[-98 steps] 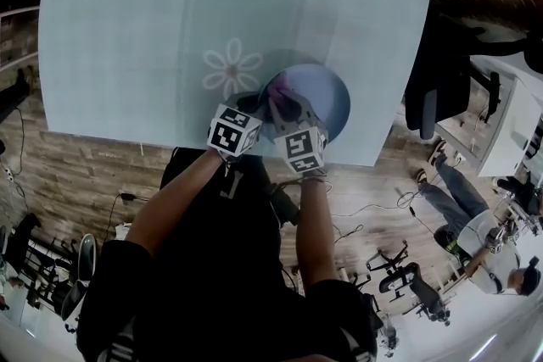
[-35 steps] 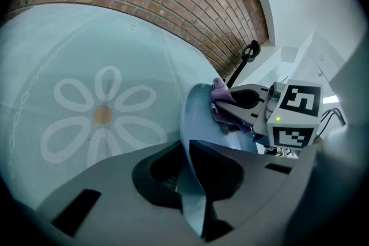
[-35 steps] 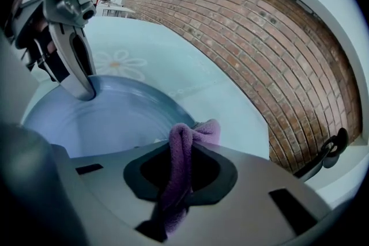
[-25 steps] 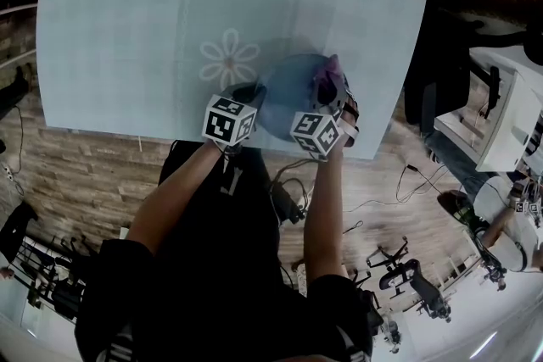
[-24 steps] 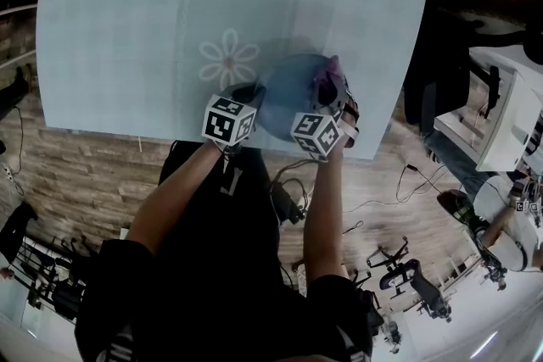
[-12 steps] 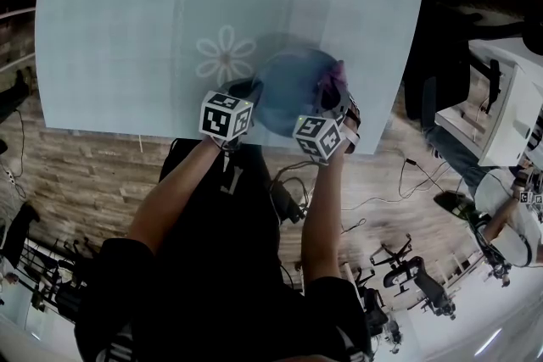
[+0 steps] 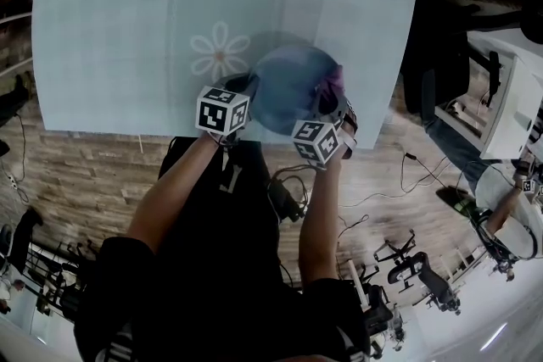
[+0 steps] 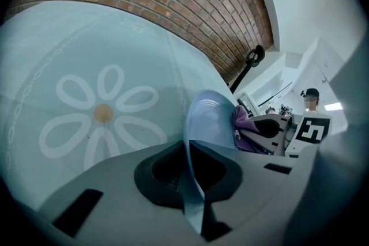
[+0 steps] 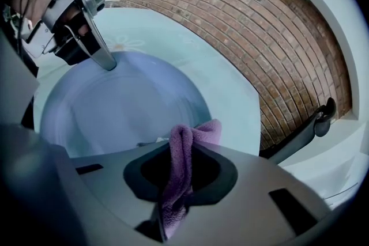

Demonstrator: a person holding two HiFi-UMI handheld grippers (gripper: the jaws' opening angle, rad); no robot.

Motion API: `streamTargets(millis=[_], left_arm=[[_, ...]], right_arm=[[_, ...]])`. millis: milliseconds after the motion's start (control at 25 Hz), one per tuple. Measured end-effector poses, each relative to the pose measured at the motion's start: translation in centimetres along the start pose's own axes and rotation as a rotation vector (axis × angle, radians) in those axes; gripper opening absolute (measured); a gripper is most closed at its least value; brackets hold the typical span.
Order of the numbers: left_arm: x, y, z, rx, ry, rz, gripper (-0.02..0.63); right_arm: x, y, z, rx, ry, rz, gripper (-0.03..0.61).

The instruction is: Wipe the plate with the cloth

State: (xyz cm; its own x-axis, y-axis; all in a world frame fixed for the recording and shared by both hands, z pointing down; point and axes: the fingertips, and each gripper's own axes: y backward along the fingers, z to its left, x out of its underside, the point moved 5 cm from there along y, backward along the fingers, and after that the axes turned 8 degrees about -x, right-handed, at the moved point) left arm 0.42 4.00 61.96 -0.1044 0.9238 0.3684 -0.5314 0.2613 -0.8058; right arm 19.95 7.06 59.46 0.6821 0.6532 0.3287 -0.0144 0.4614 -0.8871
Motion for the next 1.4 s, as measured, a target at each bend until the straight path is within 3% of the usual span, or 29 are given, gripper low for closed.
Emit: streamTargets(millis=[640,1000,1400], left_arm=[[0.3,0.2,0.1,0.007,0.026,-0.002,0.043],[0.1,0.0,0.0,0.009,0.029,-0.005,0.043],[0.3,0.2,0.1,0.013,0.024,-0.006,0.043]], right_arm=[[2.1,2.6,3.7,-0.059,-0.067,0.032,0.066],[2.3,3.9,5.9,-0.166,-0.162,0.019,0.066],[1.2,4.7,8.8,-0.292,-0.179,-0.032,0.066]])
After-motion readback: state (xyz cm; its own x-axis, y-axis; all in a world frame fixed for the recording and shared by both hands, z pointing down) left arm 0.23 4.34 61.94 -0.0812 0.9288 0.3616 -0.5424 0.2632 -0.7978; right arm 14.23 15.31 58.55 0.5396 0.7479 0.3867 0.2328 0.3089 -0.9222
